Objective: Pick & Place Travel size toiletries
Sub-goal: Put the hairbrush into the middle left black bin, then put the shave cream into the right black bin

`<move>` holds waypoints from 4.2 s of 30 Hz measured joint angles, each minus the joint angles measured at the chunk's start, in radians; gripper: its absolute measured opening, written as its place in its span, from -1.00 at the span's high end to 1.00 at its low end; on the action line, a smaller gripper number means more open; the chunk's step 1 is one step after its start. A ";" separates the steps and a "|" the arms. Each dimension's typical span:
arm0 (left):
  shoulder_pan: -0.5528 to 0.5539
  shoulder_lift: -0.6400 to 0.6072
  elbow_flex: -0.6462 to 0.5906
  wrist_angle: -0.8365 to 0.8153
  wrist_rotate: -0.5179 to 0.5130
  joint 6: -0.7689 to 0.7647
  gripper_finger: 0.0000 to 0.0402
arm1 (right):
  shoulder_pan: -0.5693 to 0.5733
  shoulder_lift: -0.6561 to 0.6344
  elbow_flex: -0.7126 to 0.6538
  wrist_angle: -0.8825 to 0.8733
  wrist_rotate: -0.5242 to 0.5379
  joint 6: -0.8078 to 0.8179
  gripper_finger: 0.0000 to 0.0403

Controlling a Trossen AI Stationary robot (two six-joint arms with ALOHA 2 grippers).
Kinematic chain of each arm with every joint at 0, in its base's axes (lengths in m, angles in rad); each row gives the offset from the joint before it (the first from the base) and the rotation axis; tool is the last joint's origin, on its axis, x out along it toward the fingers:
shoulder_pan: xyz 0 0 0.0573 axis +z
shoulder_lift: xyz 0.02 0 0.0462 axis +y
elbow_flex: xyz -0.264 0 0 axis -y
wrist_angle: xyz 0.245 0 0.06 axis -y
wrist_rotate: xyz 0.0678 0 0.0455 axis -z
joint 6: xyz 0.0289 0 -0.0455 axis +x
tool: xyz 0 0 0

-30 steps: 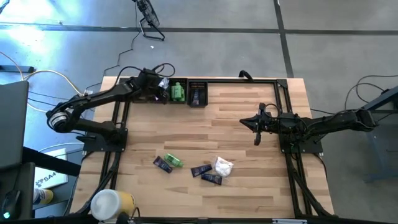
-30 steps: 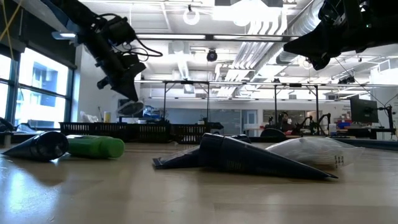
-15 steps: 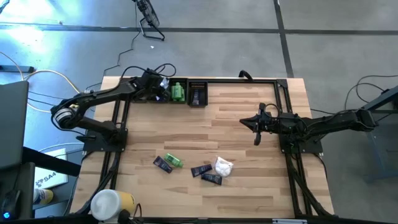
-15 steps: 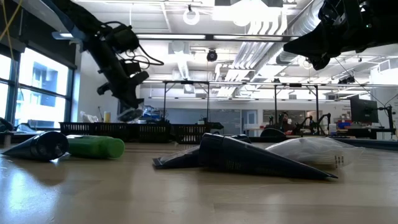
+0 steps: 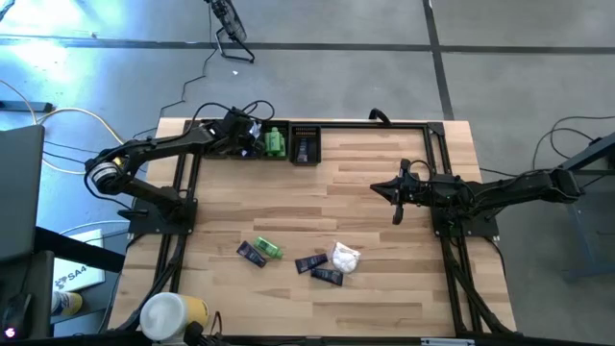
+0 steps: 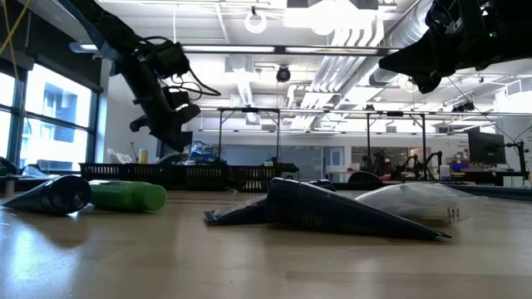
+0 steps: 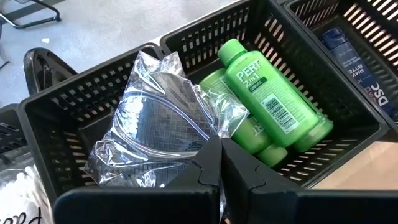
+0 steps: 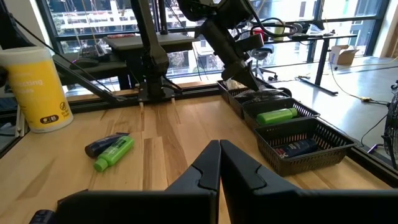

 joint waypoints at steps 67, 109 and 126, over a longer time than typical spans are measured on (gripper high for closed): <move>-0.057 -0.002 0.103 0.002 0.191 0.054 0.91 | 0.000 0.000 0.000 -0.005 0.000 -0.007 0.99; -0.689 -0.002 0.102 0.278 0.192 0.078 0.89 | 0.000 0.000 0.000 -0.034 -0.003 0.003 0.99; -0.688 -0.002 0.102 0.354 0.195 0.002 0.89 | 0.000 0.000 0.000 -0.034 0.002 0.003 0.99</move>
